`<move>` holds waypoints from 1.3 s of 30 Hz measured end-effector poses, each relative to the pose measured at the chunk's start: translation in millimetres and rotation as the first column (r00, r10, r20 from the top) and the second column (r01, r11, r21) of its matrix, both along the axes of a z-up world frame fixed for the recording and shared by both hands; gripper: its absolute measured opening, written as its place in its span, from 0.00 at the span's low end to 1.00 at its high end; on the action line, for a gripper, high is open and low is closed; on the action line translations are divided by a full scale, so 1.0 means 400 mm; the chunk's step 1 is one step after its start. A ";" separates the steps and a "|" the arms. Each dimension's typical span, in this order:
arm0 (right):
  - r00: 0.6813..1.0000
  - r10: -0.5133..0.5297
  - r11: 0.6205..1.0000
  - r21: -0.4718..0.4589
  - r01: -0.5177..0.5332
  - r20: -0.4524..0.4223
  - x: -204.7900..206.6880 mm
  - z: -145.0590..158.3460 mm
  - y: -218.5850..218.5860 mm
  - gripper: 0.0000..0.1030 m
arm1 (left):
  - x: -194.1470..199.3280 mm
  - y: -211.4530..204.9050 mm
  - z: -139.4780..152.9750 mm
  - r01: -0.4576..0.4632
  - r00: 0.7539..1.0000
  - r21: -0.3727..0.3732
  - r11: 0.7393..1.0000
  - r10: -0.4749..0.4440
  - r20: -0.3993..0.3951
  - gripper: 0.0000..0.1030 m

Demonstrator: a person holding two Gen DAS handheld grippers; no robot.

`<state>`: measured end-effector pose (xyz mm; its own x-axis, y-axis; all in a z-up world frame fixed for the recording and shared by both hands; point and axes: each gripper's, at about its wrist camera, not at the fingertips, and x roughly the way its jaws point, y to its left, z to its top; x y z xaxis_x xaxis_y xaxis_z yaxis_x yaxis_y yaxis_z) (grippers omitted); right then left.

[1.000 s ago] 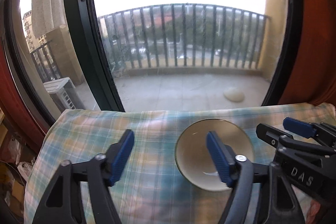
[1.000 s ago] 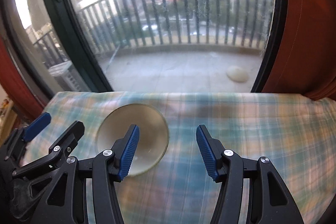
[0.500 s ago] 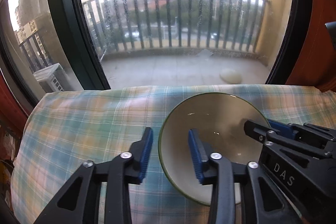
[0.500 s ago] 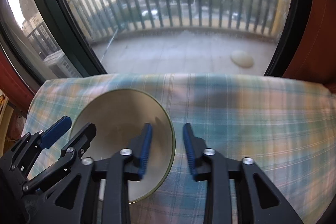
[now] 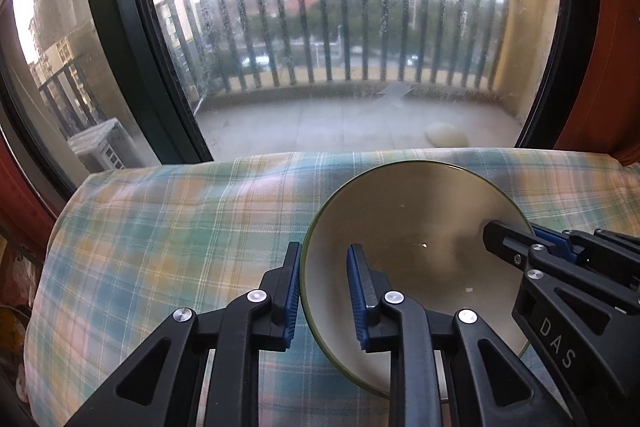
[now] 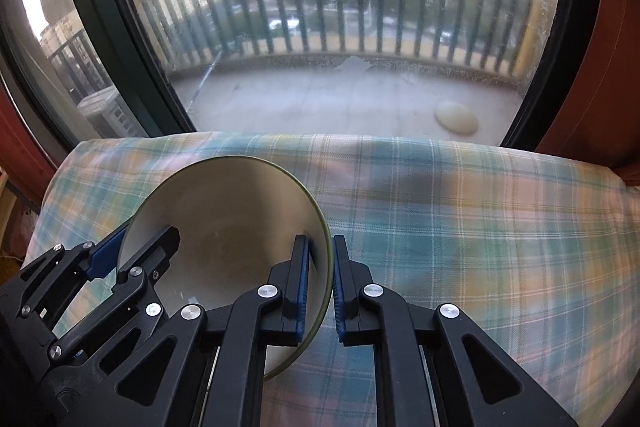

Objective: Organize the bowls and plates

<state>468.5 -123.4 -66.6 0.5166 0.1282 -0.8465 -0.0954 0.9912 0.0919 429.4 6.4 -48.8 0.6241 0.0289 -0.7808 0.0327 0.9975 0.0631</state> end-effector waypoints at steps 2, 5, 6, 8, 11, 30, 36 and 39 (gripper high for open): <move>1.000 -0.003 1.000 -0.001 0.003 -0.008 -0.003 0.004 -0.001 0.13 | -0.004 0.001 0.002 0.003 1.000 -0.009 1.000 -0.003 -0.007 0.20; 1.000 0.001 1.000 -0.013 -0.001 -0.021 -0.010 0.009 -0.002 0.13 | -0.013 -0.002 0.006 0.010 1.000 -0.015 1.000 -0.010 -0.012 0.20; 1.000 -0.001 1.000 -0.009 0.001 -0.029 -0.014 0.010 -0.004 0.13 | -0.016 -0.001 0.008 0.009 1.000 -0.021 1.000 -0.009 -0.014 0.20; 0.999 0.001 1.000 0.002 0.000 -0.048 -0.022 0.012 -0.009 0.13 | -0.021 0.002 0.015 0.012 1.000 -0.040 0.999 -0.013 -0.017 0.20; 0.998 0.008 1.000 -0.009 -0.008 -0.067 -0.038 0.011 -0.005 0.13 | -0.036 0.002 0.029 0.015 1.000 -0.042 0.999 -0.016 -0.005 0.20; 0.999 0.031 0.999 -0.037 -0.032 -0.036 -0.176 0.115 0.002 0.13 | -0.176 0.003 0.099 0.046 0.999 -0.049 0.998 -0.046 0.014 0.20; 0.999 0.040 0.998 -0.050 -0.040 0.002 -0.247 0.173 -0.003 0.13 | -0.231 -0.001 0.139 0.059 0.998 -0.045 0.997 -0.057 0.042 0.20; 0.999 0.041 0.998 -0.055 -0.040 0.020 -0.277 0.194 -0.008 0.13 | -0.267 -0.006 0.162 0.067 0.996 -0.040 0.997 -0.064 0.064 0.20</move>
